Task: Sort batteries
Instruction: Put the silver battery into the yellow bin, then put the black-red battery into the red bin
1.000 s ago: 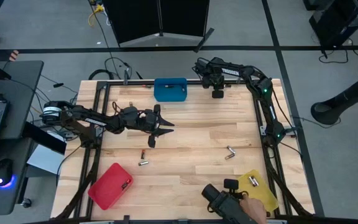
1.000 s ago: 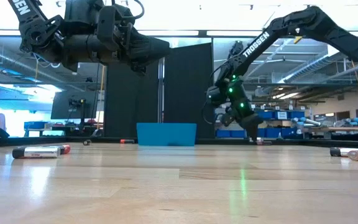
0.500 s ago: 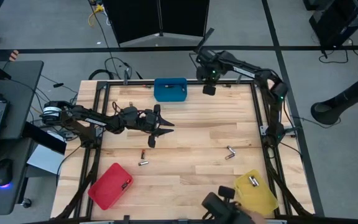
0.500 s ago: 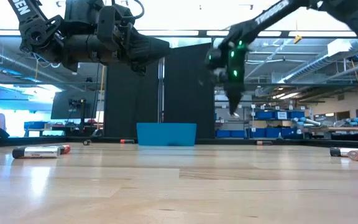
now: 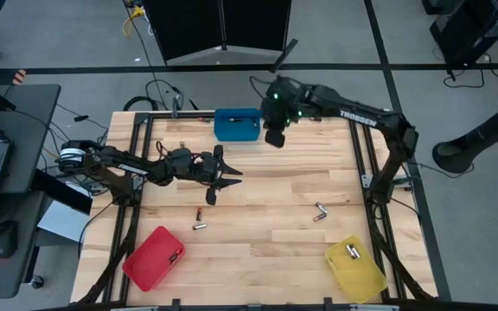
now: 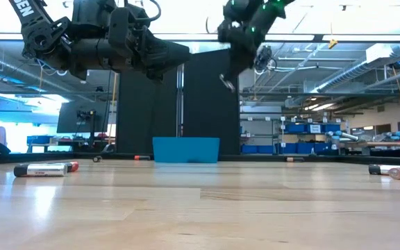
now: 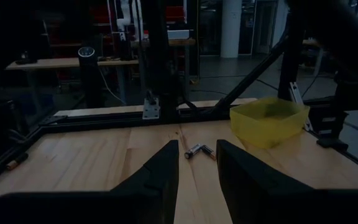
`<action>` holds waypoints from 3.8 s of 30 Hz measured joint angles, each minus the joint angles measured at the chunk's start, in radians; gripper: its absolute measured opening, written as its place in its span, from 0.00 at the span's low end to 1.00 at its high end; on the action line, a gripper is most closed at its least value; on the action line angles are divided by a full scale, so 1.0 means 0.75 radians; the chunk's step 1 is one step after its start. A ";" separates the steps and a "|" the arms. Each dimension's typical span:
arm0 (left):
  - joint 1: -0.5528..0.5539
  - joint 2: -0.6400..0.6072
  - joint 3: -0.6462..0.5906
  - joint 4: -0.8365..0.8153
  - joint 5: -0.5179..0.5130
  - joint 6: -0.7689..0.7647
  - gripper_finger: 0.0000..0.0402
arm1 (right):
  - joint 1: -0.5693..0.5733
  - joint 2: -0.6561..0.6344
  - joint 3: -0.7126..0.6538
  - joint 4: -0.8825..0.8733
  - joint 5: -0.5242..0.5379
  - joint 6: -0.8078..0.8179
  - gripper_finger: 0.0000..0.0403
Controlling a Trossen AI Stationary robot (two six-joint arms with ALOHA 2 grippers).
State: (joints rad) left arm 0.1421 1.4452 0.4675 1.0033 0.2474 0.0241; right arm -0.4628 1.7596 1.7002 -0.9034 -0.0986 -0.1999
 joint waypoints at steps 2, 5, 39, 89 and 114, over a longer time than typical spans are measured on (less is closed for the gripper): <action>0.000 0.000 0.000 0.000 0.000 0.001 0.29 | 0.068 -0.041 -0.043 0.037 -0.001 0.052 0.13; 0.000 0.000 0.000 0.001 0.000 0.002 0.29 | 0.176 -0.108 -0.143 0.114 0.000 0.156 0.13; 0.000 0.000 0.000 0.001 -0.011 0.023 0.29 | 1.527 -0.424 -0.779 -0.227 -0.122 2.452 0.13; 0.232 -0.053 0.480 -1.153 0.111 0.132 0.02 | 1.522 -0.449 -0.729 -0.563 -0.077 2.148 0.12; 0.923 0.241 1.014 -2.303 -0.274 0.778 0.01 | 1.075 -0.491 -0.655 -0.189 0.559 1.091 0.02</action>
State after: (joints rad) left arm 0.8346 1.6259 1.2280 -0.7236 0.0420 0.6076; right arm 0.3432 1.3911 1.2091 -1.0449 0.3210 0.6180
